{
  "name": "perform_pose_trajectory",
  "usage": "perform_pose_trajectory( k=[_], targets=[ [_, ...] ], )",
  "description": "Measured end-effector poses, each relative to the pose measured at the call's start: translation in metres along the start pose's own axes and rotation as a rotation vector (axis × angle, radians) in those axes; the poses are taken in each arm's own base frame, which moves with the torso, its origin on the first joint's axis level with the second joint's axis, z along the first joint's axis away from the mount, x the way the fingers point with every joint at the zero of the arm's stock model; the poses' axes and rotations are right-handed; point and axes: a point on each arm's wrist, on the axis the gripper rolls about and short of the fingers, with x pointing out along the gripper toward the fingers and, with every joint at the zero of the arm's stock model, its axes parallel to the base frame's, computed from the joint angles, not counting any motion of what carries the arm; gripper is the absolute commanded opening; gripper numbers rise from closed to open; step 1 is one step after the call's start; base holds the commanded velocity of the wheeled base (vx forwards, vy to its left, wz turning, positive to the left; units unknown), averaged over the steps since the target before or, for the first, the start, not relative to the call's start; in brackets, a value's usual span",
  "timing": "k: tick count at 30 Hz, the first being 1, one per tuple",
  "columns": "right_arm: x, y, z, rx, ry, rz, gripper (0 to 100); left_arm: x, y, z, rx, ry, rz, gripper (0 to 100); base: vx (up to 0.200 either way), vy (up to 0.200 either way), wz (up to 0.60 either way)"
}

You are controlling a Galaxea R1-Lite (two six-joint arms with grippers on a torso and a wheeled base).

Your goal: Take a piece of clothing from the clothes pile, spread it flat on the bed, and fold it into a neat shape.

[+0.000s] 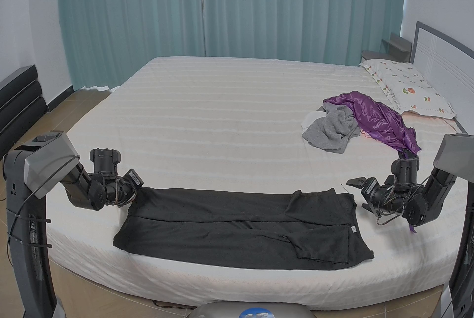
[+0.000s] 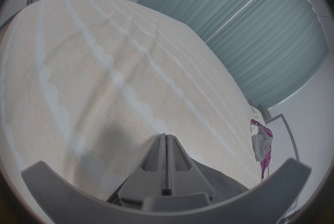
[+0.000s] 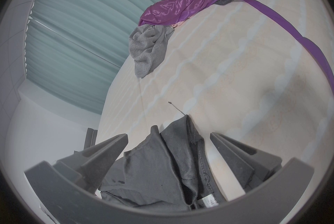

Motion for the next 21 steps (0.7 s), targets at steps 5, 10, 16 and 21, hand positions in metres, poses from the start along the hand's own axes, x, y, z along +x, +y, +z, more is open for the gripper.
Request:
perform_pose_trajectory(
  k=[5,10,16,21],
  targets=[
    [0.005,-0.001,0.003,-0.002,-0.010,0.001,100,0.000,0.000,0.000,-0.001,0.000,0.000,0,0.000,0.000,0.00],
    [0.014,-0.002,0.003,-0.007,-0.008,-0.001,100,0.000,0.000,0.000,-0.001,0.000,0.000,0,0.000,0.000,0.00],
    [0.026,-0.003,-0.001,-0.016,0.003,0.000,0,0.000,0.000,0.000,-0.003,0.000,0.001,0,0.000,0.000,0.00],
    [0.032,-0.005,-0.003,-0.019,0.004,-0.009,0,0.000,0.000,-0.001,-0.002,0.003,0.001,0,0.000,0.000,0.00]
  ],
)
